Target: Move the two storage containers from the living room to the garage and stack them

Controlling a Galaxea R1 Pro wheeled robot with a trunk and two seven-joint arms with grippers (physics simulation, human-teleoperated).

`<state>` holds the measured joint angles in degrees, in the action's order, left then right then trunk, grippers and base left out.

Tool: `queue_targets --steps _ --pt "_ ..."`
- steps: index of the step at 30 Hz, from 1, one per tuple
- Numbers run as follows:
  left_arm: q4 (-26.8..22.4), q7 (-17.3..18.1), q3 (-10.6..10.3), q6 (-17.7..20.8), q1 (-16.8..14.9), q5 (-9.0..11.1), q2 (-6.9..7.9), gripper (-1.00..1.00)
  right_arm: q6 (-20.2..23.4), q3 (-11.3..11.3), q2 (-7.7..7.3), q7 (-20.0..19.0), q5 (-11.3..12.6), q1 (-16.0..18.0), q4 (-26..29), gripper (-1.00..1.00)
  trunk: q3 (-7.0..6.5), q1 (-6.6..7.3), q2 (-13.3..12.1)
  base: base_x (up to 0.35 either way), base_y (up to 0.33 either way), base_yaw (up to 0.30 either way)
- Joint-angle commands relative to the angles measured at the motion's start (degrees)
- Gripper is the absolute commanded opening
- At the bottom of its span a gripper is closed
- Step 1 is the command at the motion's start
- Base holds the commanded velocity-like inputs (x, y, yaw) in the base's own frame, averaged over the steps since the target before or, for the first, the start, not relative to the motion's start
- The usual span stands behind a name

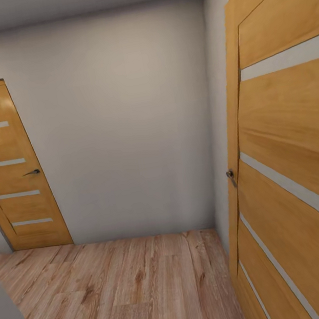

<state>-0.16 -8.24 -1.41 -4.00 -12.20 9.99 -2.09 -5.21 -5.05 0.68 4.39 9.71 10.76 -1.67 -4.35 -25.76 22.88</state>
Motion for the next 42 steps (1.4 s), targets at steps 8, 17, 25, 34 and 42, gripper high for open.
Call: queue_targets --steps 8,17,25,34,42 --pt "0.07 -0.11 -0.2 -0.21 -0.05 0.46 -0.02 1.0 -0.41 -0.45 0.02 0.1 0.58 0.05 -0.18 1.0 0.02 -0.02 0.04 0.0 0.0 0.202" --pt "0.07 -0.11 -0.26 -0.21 -0.05 0.41 -0.09 1.0 -0.35 -0.41 0.02 0.1 0.58 0.05 -0.18 1.0 0.02 -0.02 0.04 0.0 0.0 0.021" --pt "0.09 -0.11 -0.21 -0.21 -0.04 0.4 -0.06 1.0 -0.33 -0.46 0.02 0.1 0.58 0.05 -0.18 1.0 0.02 -0.02 0.04 0.0 -0.09 0.0" --pt "0.07 -0.11 -0.2 -0.21 -0.05 0.41 -0.02 1.0 -0.36 -0.48 0.02 0.1 0.58 0.05 -0.18 1.0 0.02 -0.02 0.04 0.0 -0.03 0.0" --pt "0.07 -0.11 -0.22 -0.21 -0.04 0.41 -0.09 1.0 -0.47 -0.49 0.02 0.1 0.58 0.05 -0.18 1.0 0.02 -0.02 0.04 0.0 0.0 0.0"
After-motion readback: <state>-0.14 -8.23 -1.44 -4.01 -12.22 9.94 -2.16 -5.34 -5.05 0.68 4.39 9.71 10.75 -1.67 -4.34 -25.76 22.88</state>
